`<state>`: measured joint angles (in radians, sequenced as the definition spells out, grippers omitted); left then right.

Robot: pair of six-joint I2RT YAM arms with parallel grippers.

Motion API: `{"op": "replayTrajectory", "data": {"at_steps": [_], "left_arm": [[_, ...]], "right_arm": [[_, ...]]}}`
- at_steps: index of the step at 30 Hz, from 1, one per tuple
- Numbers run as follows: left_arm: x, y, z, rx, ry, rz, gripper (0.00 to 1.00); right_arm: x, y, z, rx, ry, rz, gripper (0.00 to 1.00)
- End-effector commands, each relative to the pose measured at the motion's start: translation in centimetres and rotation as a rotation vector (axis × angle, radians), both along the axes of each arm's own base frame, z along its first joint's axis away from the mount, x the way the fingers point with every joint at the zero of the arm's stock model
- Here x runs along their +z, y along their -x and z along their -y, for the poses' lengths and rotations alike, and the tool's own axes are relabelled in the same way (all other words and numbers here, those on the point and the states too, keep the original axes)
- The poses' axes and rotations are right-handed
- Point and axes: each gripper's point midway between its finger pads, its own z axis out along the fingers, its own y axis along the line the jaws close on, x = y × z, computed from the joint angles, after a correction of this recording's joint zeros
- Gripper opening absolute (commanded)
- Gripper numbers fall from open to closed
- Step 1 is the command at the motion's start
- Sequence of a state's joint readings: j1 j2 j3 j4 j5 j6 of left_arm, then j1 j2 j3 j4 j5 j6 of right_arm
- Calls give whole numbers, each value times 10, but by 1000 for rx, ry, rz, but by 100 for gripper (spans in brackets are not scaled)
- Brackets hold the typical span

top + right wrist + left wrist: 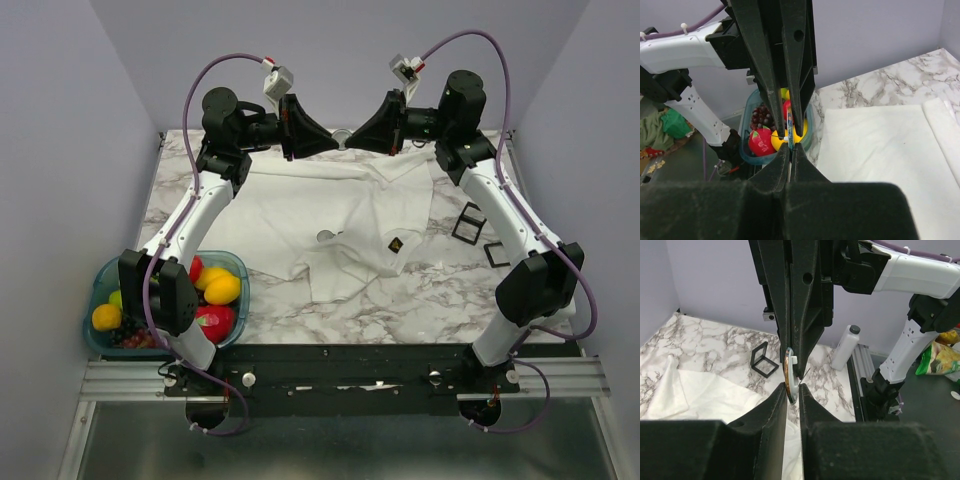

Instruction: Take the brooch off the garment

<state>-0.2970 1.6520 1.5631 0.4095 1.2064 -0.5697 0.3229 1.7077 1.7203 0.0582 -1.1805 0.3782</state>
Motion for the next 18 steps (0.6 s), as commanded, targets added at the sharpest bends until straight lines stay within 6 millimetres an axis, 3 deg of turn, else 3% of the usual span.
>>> {"op": "replayTrajectory", "data": {"at_steps": [1,18], "left_arm": [[1,7,3,-37,-6,30,21],[0,11,12,-74,-8,50,24]], "right_arm": [[-2,-7,2,-15,-8,3,1],[-6,-9,1,-24,-5,-11,1]]}}
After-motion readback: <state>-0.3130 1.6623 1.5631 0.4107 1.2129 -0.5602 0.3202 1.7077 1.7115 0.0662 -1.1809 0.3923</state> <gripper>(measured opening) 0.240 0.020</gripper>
